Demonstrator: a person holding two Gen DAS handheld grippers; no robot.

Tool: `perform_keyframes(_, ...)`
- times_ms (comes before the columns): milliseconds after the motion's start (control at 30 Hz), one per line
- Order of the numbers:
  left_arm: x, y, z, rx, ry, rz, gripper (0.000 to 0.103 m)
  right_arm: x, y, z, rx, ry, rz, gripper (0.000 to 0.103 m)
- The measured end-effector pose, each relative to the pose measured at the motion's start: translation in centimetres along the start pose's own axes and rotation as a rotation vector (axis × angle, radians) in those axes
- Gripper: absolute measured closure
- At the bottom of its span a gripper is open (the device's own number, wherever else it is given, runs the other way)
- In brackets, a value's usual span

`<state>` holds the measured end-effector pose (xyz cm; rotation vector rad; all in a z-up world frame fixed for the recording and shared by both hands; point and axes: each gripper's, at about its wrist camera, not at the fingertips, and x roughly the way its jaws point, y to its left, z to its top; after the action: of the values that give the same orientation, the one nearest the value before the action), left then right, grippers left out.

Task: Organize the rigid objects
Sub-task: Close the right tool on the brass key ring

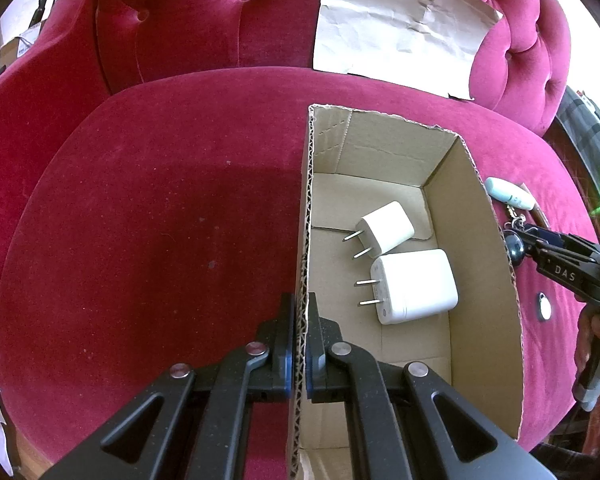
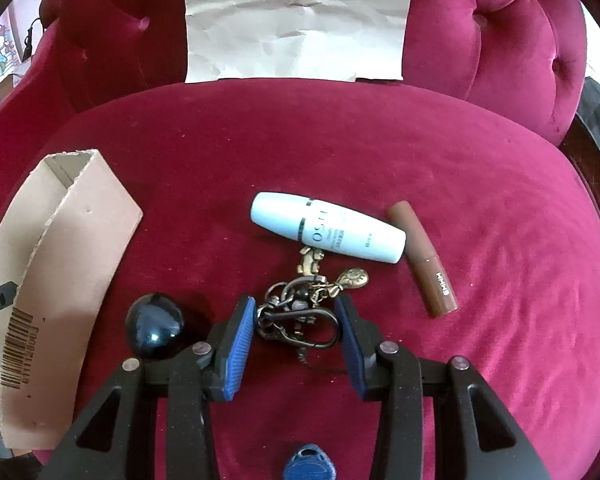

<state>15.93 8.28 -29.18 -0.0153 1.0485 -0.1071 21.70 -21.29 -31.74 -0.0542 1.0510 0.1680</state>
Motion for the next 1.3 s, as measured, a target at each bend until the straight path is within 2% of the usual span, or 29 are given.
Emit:
perform_keyframes(600,0.0,0.1,0.0,0.004,0.000,0.005,0.100,-4.5,0.4,1.1,-0.004,-0.064,-0.020,0.061)
perform_keyframes(633,0.0,0.0,0.0,0.003,-0.001,0.004,0.100,-4.9,0.4,1.3,-0.007,-0.068,-0.012,0.090)
perform_keyframes(667,0.0,0.0,0.0,0.003,-0.001,0.004,0.100,-5.1,0.4,1.5,-0.006,-0.065,-0.013,0.100)
perform_keyframes(800,0.0,-0.1,0.0,0.004,-0.002,0.006,0.100,-5.5,0.2,1.5,-0.004,-0.066,-0.034,0.101)
perform_keyframes(1300,0.0,-0.2,0.0,0.003,-0.001,0.009,0.100,-8.4,-0.1,2.4,0.020,-0.103,-0.002,0.101)
